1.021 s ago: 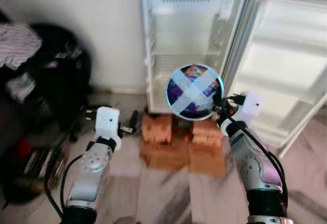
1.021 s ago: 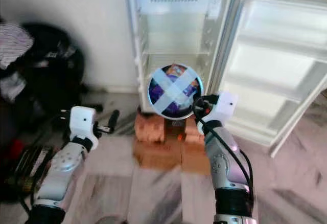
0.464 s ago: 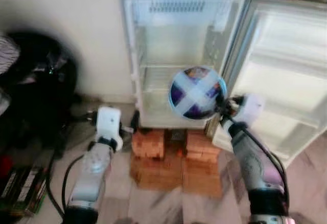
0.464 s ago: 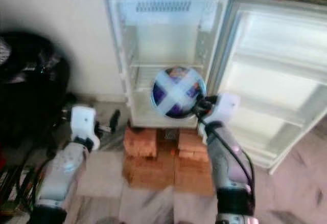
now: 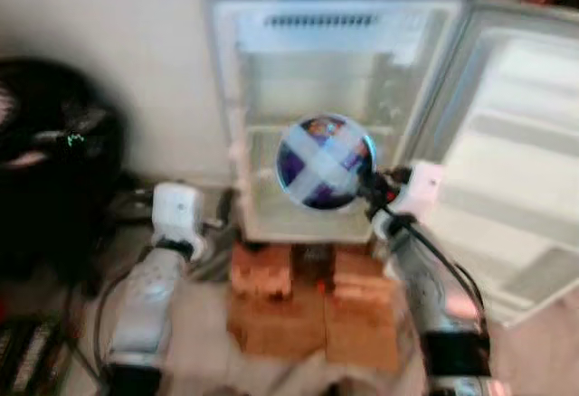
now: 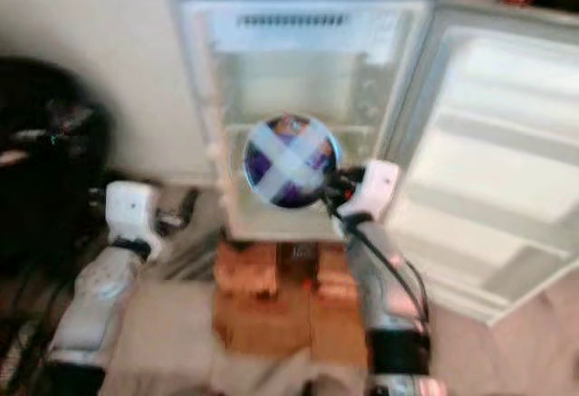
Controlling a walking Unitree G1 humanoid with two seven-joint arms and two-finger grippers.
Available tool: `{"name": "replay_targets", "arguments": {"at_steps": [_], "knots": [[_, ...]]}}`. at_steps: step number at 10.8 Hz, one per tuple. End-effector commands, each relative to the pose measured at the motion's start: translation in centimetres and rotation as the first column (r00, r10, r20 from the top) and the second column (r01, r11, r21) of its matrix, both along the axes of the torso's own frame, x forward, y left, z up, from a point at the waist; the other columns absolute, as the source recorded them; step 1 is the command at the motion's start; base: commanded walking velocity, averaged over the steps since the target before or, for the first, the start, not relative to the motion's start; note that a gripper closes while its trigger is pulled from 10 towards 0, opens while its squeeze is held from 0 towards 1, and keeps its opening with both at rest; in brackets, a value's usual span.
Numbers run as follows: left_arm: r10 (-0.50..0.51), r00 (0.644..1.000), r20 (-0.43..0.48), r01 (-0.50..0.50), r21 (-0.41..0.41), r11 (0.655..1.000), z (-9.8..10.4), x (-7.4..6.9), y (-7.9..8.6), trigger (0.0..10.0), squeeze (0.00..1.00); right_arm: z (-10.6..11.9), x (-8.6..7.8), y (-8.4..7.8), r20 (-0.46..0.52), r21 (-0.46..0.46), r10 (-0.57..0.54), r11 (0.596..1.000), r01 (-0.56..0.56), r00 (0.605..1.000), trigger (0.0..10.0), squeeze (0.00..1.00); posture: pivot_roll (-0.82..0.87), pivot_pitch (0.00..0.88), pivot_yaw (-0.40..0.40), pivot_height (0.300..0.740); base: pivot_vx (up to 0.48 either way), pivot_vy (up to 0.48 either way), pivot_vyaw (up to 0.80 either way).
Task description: Restocking fridge
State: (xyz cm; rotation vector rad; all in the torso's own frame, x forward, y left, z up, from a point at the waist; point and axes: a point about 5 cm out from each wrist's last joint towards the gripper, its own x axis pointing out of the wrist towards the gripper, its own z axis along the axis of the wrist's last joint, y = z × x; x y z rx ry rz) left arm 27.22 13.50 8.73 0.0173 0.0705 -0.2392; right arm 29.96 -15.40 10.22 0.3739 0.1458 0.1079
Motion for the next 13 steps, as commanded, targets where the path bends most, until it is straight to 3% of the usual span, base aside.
{"name": "replay_targets", "arguments": {"at_steps": [1, 5, 8, 11, 13], "knots": [[0.025, 1.0, -0.001, -0.025, 0.022, 0.999, 0.1, 0.0, 1.1, 10.0, 0.0, 1.1, 0.4, 0.7, 0.048, 0.015, 0.02, 1.0, -0.021, 0.999, 10.0, 0.0, 0.04, 0.0, -0.015, 0.74, 0.458, 0.0, 0.0], [0.023, 0.995, -0.095, -0.023, 0.008, 1.0, -1.4, -0.4, 0.1, 10.0, 0.0, 0.8, 0.5, 0.3, 0.04, -0.006, 0.013, 1.0, -0.013, 0.999, 10.0, 0.0, 0.07, 0.0, -0.056, 0.74, 0.176, 0.0, 0.0], [0.06, 0.996, -0.064, -0.057, 0.033, 0.998, -1.0, -0.8, 0.2, 10.0, 0.0, 0.9, 1.4, 1.0, 0.021, -0.034, 0.079, 0.996, -0.078, 0.997, 10.0, 0.0, 0.13, 0.0, -0.147, 0.74, 0.0, 0.0, 0.0], [0.031, 0.997, -0.067, -0.028, 0.047, 0.999, -1.0, -1.5, 0.6, 10.0, 0.0, 0.9, 1.8, 0.5, 0.028, -0.023, 0.052, 0.998, -0.051, 0.998, 10.0, 0.0, 0.12, 0.0, -0.11, 0.74, 0.269, 0.0, 0.0], [-0.016, 0.998, -0.063, 0.02, 0.06, 0.998, -0.7, -1.2, 0.5, 10.0, 0.0, 0.2, 1.4, 0.2, 0.018, -0.024, 0.028, 0.999, -0.028, 0.999, 10.0, 0.0, 0.12, 0.0, -0.073, 0.74, 0.435, 0.0, 0.0]]}}
